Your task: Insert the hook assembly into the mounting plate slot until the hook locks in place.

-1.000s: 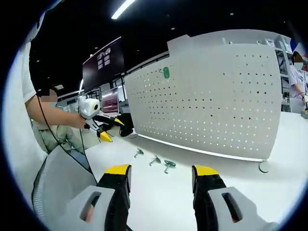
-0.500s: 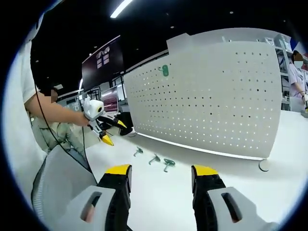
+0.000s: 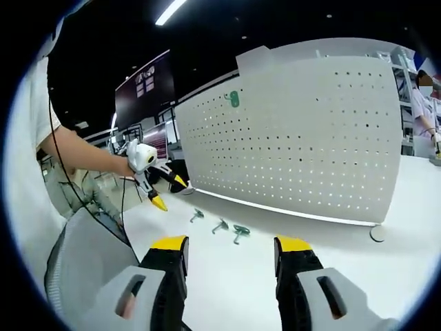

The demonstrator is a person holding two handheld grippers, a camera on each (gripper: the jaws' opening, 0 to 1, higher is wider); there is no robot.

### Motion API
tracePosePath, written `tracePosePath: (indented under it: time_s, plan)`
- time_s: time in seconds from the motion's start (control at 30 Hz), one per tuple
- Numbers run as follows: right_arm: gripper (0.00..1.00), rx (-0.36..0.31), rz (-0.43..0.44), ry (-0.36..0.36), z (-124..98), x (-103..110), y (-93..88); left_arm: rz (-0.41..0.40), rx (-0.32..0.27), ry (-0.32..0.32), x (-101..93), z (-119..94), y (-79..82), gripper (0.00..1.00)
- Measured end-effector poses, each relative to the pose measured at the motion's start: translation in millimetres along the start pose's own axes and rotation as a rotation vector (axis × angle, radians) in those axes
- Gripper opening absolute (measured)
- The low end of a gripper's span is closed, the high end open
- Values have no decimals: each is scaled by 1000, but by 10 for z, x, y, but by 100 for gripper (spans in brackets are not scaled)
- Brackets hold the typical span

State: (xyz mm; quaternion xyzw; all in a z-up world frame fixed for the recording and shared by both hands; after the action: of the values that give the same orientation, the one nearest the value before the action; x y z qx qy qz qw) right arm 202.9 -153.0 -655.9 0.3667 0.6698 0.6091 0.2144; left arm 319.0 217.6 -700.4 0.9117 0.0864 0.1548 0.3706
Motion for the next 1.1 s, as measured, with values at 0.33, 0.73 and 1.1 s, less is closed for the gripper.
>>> tracePosePath:
  time_s: [0.33, 0.73, 1.1]
  plan:
    - [48, -4, 8, -17, -17, -27, 0, 71, 59, -74, 74, 207, -18, 58]
    - [47, 5, 10, -14, -16, -30, -18, 151, 136, -147, 130, 418, -117, 52]
    - [46, 20, 16, -16, -17, -33, -43, 170, 171, -190, 171, 596, -200, 44]
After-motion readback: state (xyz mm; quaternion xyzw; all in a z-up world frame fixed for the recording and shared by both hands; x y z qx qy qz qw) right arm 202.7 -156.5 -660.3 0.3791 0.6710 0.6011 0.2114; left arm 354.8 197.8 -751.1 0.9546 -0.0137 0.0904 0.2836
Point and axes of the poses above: the point that each gripper's makers call its tool centre point, and the gripper's own axes: z roughly forward along the fingers, x roughly to its left, y roughly out of its top, the point moved 7 cm from there along -z, roughly backward along the fingers, and after that the axes turned 7 degrees about -x, right-handed, at the moved point
